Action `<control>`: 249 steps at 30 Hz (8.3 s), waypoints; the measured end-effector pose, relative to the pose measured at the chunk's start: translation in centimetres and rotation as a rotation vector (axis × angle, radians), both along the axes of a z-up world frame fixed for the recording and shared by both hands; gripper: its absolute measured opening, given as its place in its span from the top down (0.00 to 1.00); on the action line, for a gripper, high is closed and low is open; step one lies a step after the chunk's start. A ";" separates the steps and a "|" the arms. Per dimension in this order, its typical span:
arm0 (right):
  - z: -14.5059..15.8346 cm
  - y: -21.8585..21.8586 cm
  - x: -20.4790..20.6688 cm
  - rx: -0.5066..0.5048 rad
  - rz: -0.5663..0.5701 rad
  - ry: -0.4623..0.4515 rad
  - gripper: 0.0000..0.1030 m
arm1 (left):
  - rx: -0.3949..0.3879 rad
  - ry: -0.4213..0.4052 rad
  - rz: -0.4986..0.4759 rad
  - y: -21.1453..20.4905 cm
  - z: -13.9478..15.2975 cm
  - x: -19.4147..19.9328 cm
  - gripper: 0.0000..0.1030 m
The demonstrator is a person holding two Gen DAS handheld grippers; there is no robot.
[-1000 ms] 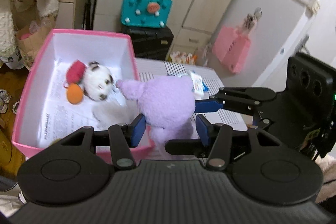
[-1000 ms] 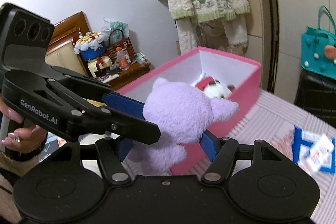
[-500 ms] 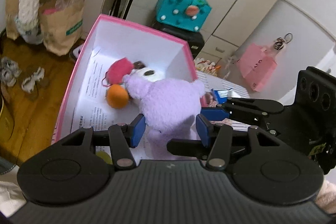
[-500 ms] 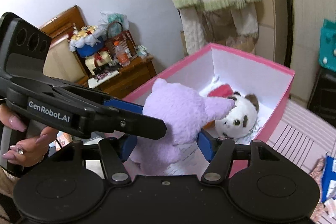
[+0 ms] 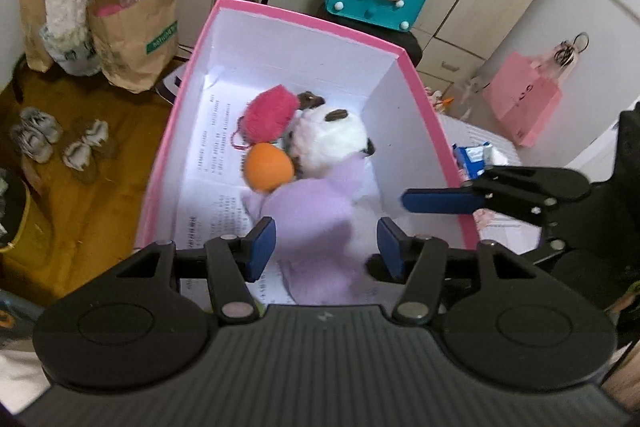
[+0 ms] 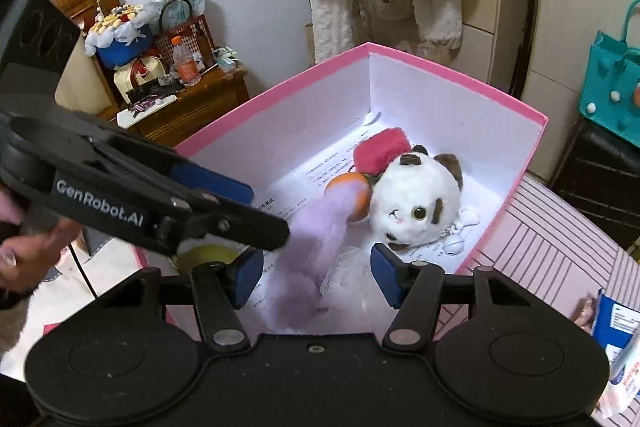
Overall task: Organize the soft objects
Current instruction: 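Lower the lilac plush into the box and open the left tool, then move both open tools back toward the floral cloth and wet-wipe packs, then grasp the floral pink cloth with the left tool while the right tool grasps the white wipe pack, then lift and carry the floral cloth and white wipe pack over the pink box with both tools, then lower the floral cloth into the box with the left tool while the right tool drops the wipe pack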
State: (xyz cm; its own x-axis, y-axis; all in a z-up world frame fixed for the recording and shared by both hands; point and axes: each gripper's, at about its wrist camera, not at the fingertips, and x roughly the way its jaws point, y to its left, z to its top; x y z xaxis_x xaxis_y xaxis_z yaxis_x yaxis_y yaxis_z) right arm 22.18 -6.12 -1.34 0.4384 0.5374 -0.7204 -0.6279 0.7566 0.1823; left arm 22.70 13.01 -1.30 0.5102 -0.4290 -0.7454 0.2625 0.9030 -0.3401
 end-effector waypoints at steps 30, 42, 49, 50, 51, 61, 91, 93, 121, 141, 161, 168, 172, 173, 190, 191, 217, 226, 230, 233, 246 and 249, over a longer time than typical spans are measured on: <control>7.9 -6.7 -11.4 0.055 0.031 -0.095 0.36 | 0.338 -0.099 -0.138 -5.1 7.6 -10.9 0.24; 8.3 -10.8 -15.6 0.064 -0.005 -0.134 0.32 | 0.357 -0.141 -0.265 -10.2 8.6 -14.3 0.21; 8.4 -13.4 -16.7 0.038 -0.032 -0.151 0.30 | 0.369 -0.150 -0.328 -13.7 8.3 -14.3 0.20; 8.3 -14.0 -16.8 0.034 -0.035 -0.152 0.29 | 0.361 -0.146 -0.338 -14.3 8.1 -14.2 0.20; 8.3 -14.6 -16.8 0.031 -0.041 -0.151 0.29 | 0.353 -0.142 -0.348 -14.9 7.8 -14.0 0.20; 5.6 -19.4 -14.4 0.005 -0.104 -0.144 0.29 | 0.209 -0.177 -0.329 -18.2 4.6 -10.9 0.20; -5.5 -25.8 1.4 0.144 -0.295 -0.056 0.16 | 0.331 -0.262 -0.159 -29.0 -6.2 -1.8 0.20; -5.9 -25.5 1.9 0.134 -0.285 -0.058 0.16 | 0.336 -0.253 -0.151 -29.2 -6.6 -1.7 0.20; -7.5 -25.2 3.3 0.037 -0.258 -0.073 0.36 | 0.268 -0.313 -0.196 -29.8 -9.6 0.4 0.33; -7.1 -26.8 1.7 0.076 -0.317 -0.033 0.46 | 0.210 -0.341 -0.133 -26.5 -6.6 -1.4 0.89; -7.4 -25.2 -2.9 -0.081 -0.266 -0.002 0.53 | 0.200 -0.307 -0.239 -23.6 -2.6 -6.0 0.89; -8.4 -24.1 -2.4 -0.111 -0.291 -0.076 0.56 | 0.207 -0.262 -0.317 -23.1 -1.8 -7.3 0.89; -7.7 -23.8 -2.9 -0.116 -0.328 -0.052 0.57 | 0.217 -0.238 -0.380 -22.2 -0.7 -8.0 0.89; -7.5 -23.8 -3.3 -0.107 -0.327 -0.038 0.57 | 0.219 -0.232 -0.401 -21.8 -0.3 -8.3 0.89; -0.6 -16.6 -9.3 0.050 -0.102 0.166 0.57 | 0.197 -0.138 -0.518 -16.0 2.6 -13.1 0.89; 0.0 -16.0 -9.7 0.048 -0.091 0.168 0.57 | 0.193 -0.146 -0.514 -15.6 3.0 -13.5 0.89; 8.8 -6.5 -5.0 0.133 0.048 0.064 0.56 | 0.220 -0.402 -0.204 -3.9 7.5 -9.4 0.88; 6.6 -2.1 4.2 0.137 0.018 0.174 0.56 | 0.351 -0.311 -0.176 -3.5 2.6 -3.1 0.88; 4.9 0.3 7.7 0.095 -0.008 0.196 0.56 | 0.478 -0.333 -0.157 -3.8 2.0 -1.6 0.88; 3.8 1.8 9.9 0.085 -0.019 0.232 0.56 | 0.504 -0.339 -0.166 -3.9 2.3 -0.5 0.87; -1.5 5.0 17.3 0.094 -0.132 0.402 0.52 | 0.528 -0.268 -0.185 -4.6 0.3 3.7 0.78; -1.0 4.7 17.2 0.109 -0.096 0.405 0.52 | 0.514 -0.262 -0.199 -4.6 0.7 3.2 0.72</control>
